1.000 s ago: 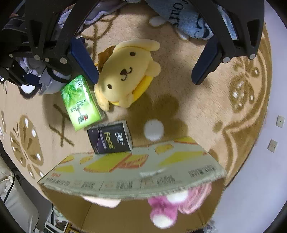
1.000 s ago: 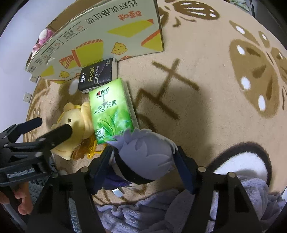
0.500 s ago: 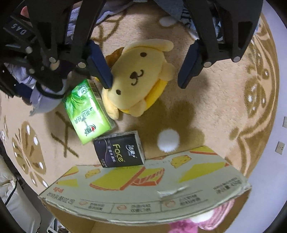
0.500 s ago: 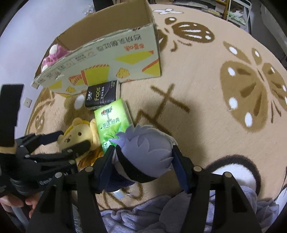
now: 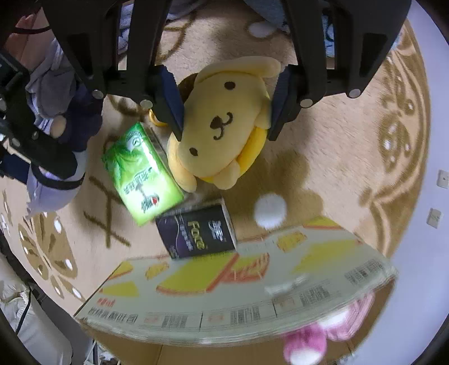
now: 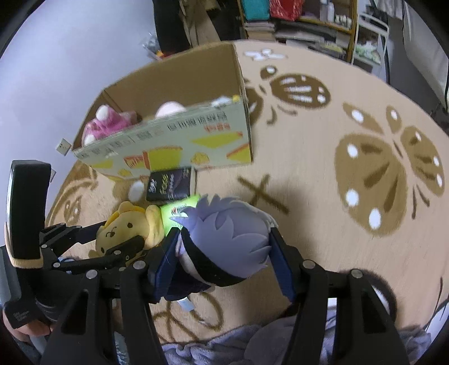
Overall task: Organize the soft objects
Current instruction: 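Grasp the yellow bear with the left tool while the right tool grasps the purple-haired doll, then lift both plushes and carry them over the box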
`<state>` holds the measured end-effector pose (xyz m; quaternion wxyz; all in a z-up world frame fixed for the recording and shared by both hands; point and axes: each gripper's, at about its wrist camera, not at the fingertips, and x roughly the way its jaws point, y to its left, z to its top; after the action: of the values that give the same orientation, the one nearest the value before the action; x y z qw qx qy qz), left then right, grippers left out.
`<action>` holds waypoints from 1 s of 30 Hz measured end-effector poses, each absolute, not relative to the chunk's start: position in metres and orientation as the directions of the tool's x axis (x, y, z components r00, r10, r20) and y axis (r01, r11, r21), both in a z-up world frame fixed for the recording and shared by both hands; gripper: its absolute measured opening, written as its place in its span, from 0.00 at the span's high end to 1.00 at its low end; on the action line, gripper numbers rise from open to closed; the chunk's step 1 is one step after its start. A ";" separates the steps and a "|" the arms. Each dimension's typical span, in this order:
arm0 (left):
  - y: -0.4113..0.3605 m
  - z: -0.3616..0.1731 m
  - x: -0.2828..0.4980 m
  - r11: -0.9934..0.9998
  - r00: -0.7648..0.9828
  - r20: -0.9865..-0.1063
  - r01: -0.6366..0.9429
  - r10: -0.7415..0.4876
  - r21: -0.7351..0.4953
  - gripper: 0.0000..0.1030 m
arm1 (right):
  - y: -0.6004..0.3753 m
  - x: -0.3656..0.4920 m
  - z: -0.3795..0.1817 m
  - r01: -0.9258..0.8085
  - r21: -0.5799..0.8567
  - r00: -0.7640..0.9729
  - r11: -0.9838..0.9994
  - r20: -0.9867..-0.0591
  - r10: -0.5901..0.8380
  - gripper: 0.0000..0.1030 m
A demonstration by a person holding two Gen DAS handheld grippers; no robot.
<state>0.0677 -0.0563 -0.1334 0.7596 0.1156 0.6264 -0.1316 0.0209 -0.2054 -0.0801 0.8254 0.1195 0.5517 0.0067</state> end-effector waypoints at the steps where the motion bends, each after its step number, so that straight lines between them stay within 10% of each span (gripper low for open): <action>1: -0.057 -0.130 0.066 0.939 0.196 -0.979 0.345 -0.060 0.012 0.47 | -0.205 0.022 -0.077 0.117 0.204 0.405 0.972 -0.903 0.140 0.37; 30: 0.002 0.007 0.081 0.983 0.668 -0.743 0.160 -0.040 0.091 0.47 | -0.211 0.065 -0.005 0.051 0.190 0.618 0.981 -0.777 0.118 0.37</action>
<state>0.0810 0.0019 0.0074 0.9103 0.0744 0.4034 -0.0547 0.0650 -0.2108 -0.0050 0.8942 0.0968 0.4368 0.0189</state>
